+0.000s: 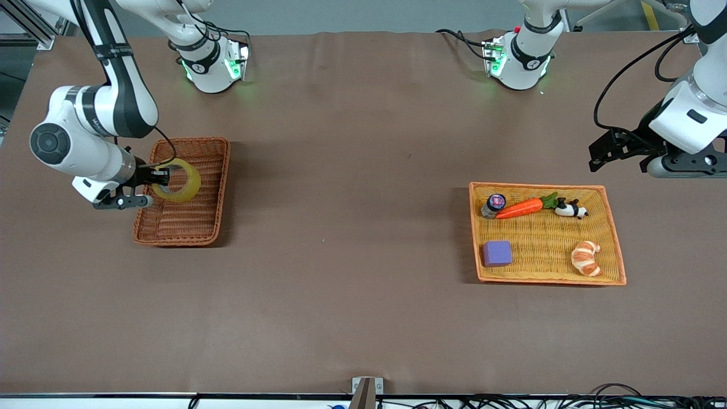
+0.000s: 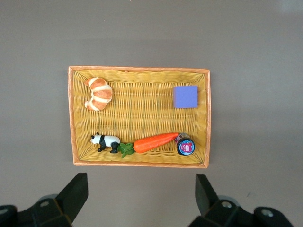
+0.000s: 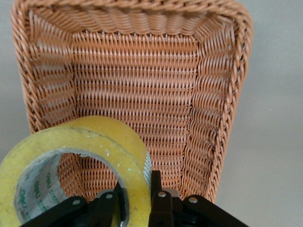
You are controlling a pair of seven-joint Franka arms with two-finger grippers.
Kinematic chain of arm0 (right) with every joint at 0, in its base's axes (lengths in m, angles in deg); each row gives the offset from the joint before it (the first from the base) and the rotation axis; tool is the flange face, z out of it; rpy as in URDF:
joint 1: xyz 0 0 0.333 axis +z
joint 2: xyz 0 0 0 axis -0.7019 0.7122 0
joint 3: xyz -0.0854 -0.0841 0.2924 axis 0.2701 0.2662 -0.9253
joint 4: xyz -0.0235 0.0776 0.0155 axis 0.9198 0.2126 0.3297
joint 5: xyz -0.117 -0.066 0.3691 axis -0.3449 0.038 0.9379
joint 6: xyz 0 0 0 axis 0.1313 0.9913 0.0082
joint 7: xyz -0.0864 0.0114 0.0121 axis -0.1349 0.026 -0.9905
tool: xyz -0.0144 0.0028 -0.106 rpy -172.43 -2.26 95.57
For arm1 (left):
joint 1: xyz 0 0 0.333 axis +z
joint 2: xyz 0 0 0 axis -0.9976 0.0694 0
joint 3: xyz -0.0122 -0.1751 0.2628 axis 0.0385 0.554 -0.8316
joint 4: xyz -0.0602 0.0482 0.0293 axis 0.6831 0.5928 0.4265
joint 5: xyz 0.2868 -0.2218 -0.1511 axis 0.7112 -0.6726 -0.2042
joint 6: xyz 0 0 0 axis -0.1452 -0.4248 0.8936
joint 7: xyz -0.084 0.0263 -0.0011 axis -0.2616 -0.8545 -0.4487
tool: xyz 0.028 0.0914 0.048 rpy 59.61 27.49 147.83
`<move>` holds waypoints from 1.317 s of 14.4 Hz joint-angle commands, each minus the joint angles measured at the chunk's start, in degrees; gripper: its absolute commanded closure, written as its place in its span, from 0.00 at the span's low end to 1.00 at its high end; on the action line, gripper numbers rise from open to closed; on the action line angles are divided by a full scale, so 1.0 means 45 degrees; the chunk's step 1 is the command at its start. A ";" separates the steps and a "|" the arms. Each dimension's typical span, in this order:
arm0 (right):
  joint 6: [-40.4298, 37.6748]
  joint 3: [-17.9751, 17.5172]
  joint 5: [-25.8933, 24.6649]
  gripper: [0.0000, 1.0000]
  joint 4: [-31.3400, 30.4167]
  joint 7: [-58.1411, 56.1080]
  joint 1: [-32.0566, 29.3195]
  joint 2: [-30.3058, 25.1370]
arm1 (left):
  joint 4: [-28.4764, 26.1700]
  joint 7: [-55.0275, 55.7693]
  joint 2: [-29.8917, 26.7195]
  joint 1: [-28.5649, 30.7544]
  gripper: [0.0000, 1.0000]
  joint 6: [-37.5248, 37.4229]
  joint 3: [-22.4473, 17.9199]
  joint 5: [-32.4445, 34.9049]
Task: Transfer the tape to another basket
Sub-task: 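Carry the tape roll with the right gripper into the wicker basket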
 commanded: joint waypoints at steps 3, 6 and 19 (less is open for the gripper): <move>0.1501 -0.0156 -0.0171 0.97 -0.1293 -0.0576 -0.0850 -0.0135 | -0.0143 0.0096 -0.0305 -0.0487 0.00 -0.0019 -0.0335 0.0187; 0.2084 -0.0136 -0.0151 0.94 -0.1506 -0.0557 -0.0930 0.0491 | -0.0221 0.0116 -0.0344 -0.0429 0.00 -0.0233 -0.0355 0.0129; 0.0415 -0.0234 -0.0073 0.00 0.1746 -0.0362 -0.1009 0.0902 | -0.0319 -0.0196 -0.0188 -0.0371 0.00 -0.0254 -0.0531 0.0011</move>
